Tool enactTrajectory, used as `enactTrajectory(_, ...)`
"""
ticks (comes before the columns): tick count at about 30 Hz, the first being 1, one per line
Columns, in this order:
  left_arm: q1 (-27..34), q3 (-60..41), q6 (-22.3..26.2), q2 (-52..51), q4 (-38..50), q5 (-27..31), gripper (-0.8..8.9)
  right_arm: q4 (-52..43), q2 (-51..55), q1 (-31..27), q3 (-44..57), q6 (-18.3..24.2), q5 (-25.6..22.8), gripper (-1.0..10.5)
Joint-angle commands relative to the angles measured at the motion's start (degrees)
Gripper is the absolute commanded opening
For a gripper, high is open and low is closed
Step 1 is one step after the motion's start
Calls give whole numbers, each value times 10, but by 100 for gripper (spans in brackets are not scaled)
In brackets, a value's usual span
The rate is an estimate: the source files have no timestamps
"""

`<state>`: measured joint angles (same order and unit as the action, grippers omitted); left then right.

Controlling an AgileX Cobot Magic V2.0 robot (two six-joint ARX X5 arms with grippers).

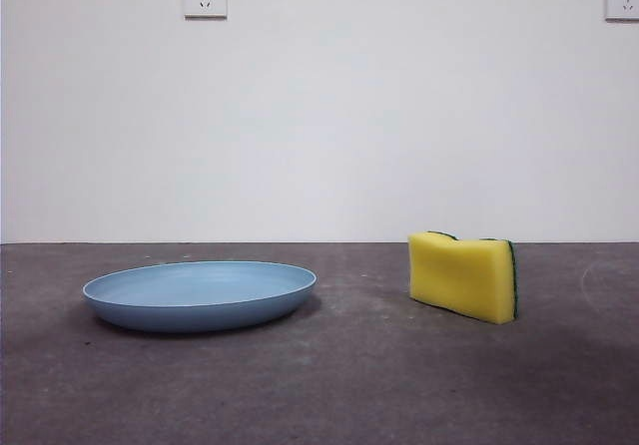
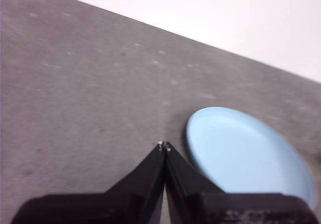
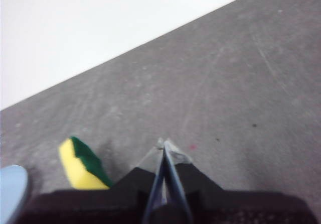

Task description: Pick up the plate,pick up the cloth,clean the plate with the cloth

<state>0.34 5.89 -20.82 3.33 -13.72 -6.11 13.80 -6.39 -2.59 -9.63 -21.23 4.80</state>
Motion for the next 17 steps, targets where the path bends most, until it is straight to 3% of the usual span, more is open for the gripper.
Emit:
enactTrajectory(1, 1, 51, -21, 33, -9, -17, -6, 27, -47, 1, -57, -10, 11, -11)
enactTrajectory(7, 1, 174, 18, 151, -53, -20, -6, 97, -180, 1, -191, 33, 17, -11)
enactTrajectory(13, 1, 287, 85, 276, -105, -63, -6, 173, -309, 1, -315, 107, 100, -4)
enactTrajectory(17, 1, 342, 106, 348, -144, -105, 1, 223, -376, 1, -375, 146, 145, 2)
